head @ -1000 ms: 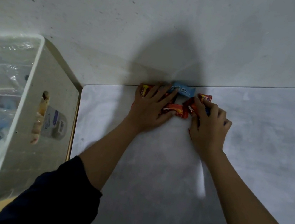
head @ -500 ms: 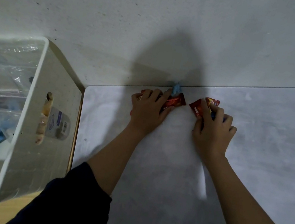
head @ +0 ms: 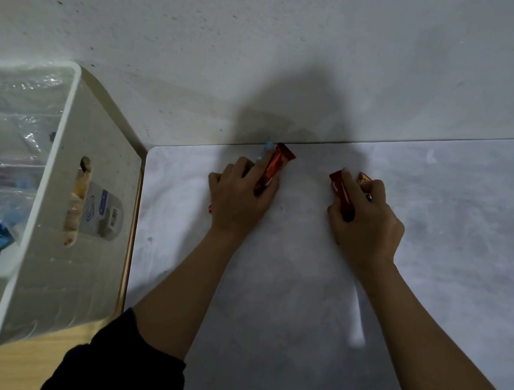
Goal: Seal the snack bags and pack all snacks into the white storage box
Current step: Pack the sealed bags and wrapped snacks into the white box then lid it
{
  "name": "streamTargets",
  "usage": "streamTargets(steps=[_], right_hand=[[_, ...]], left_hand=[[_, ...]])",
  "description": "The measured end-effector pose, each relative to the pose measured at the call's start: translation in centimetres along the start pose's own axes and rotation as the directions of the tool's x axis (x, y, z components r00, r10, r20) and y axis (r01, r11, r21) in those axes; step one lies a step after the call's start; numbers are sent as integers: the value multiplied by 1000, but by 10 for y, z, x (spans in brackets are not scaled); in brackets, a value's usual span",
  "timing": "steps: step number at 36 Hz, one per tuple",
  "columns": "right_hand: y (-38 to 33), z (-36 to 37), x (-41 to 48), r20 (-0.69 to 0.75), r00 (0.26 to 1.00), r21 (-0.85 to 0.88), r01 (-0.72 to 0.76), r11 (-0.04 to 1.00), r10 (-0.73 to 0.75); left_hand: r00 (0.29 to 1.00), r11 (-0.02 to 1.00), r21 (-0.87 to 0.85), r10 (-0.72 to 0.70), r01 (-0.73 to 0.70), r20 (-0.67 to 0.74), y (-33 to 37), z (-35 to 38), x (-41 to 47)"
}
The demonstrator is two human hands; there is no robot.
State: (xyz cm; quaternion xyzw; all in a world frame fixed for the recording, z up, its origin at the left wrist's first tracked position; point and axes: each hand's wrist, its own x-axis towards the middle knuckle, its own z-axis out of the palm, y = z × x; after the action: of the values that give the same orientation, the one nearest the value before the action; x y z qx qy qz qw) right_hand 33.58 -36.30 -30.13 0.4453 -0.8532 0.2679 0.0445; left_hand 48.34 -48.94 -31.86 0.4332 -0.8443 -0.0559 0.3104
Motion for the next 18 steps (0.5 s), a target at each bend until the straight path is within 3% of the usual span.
streamTargets(steps=[6,11,18], right_hand=[[-1,0,-3,-57,998,119,-30,992,37],[-2,1,-5,-75,995,168,-52,984,65],[-12,-5,-8,-91,996,200,-1,980,20]], left_hand=[[987,972,-175,-161,160,6,0,-10,0],[958,892,-357,-285,277,32,6,-21,-1],[940,831,-462,-341,309,16,13,-32,3]])
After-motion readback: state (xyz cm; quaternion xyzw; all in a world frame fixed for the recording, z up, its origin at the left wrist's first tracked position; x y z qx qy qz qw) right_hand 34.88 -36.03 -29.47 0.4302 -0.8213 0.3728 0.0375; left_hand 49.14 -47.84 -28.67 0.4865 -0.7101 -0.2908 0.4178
